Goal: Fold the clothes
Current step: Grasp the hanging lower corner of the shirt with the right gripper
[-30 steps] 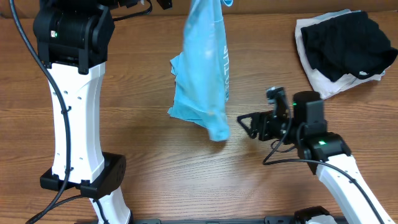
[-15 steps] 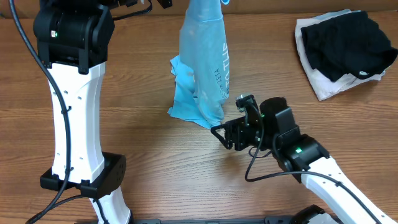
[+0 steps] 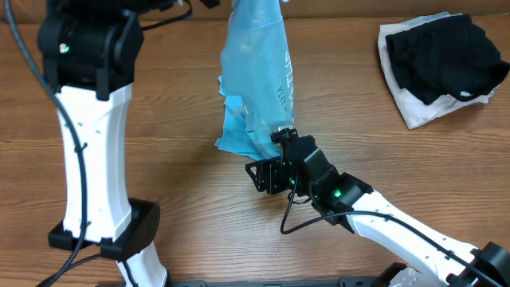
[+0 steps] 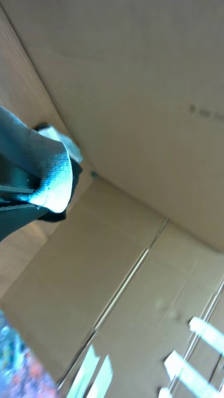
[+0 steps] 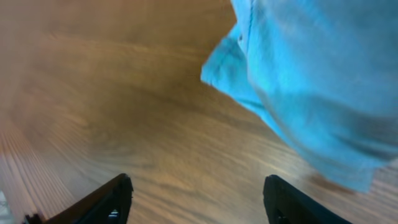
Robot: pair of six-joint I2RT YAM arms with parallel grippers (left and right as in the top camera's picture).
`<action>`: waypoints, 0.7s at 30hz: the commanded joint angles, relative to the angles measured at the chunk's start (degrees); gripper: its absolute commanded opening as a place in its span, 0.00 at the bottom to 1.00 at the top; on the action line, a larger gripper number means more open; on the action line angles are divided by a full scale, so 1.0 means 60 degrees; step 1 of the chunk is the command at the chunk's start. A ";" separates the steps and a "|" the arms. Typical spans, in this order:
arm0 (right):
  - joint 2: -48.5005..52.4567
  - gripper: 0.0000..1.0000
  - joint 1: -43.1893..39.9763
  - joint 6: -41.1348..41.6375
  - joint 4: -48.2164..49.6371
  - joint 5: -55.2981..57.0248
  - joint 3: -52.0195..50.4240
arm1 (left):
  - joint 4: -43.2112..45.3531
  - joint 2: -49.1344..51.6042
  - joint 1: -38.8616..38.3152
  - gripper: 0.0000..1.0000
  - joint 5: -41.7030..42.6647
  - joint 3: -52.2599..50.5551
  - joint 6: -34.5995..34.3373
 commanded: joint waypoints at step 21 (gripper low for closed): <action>0.0634 0.33 0.0044 0.0426 0.2339 -0.0266 0.0229 | -0.1082 -0.2386 -0.1115 0.04 -0.3228 0.0211 0.0521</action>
